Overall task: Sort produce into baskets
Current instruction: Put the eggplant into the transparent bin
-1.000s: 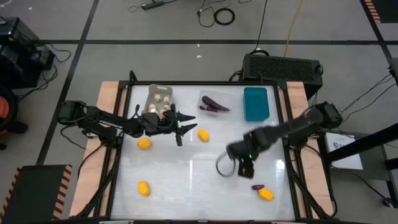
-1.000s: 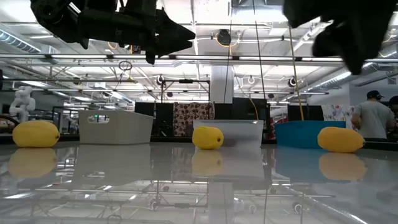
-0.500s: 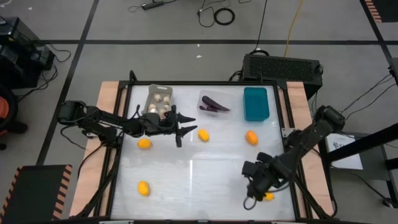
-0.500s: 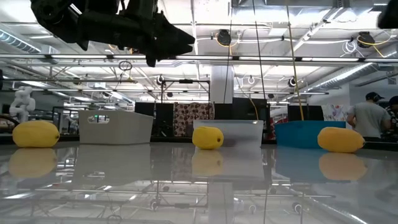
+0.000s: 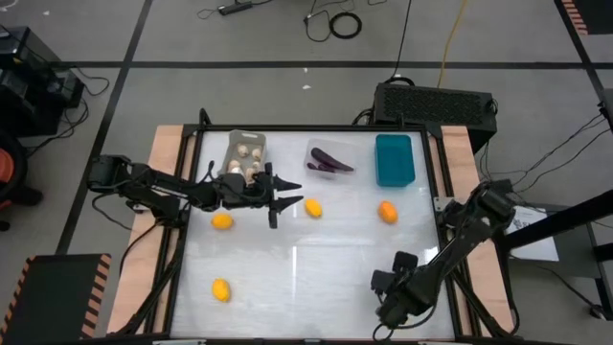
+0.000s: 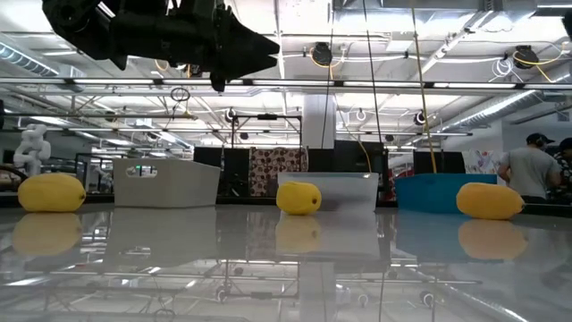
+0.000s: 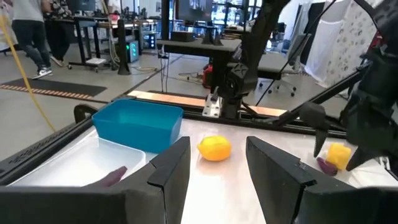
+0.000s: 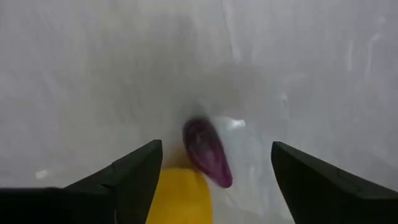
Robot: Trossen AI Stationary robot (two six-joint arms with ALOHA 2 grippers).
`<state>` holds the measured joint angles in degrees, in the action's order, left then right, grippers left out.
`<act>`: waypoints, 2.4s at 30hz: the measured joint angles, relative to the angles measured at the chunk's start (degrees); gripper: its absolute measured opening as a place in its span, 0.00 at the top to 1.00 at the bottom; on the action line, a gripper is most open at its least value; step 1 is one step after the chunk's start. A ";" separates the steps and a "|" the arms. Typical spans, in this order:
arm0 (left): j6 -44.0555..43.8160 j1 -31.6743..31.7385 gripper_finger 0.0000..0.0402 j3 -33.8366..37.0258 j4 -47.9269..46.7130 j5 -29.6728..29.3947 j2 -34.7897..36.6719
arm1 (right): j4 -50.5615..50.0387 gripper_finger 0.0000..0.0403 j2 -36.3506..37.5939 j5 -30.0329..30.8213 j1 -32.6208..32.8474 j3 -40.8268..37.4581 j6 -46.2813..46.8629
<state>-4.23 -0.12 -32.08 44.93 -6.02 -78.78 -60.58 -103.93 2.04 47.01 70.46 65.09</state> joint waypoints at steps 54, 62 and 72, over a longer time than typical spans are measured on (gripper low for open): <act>-4.30 -0.90 0.59 0.00 -0.49 -0.24 -0.07 | 6.73 0.53 13.55 -3.06 -6.68 -5.40 -4.41; -3.57 -1.53 0.59 0.00 -0.38 -0.24 -0.07 | 0.72 0.35 12.97 -0.07 -1.56 -6.21 5.22; 0.11 -1.40 0.59 0.00 0.92 -0.24 -0.07 | 17.09 0.29 12.95 -7.67 -4.56 -17.61 2.11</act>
<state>-4.12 -1.52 -32.08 45.84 -6.26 -78.85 -43.49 -90.98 -5.63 42.45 52.84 67.21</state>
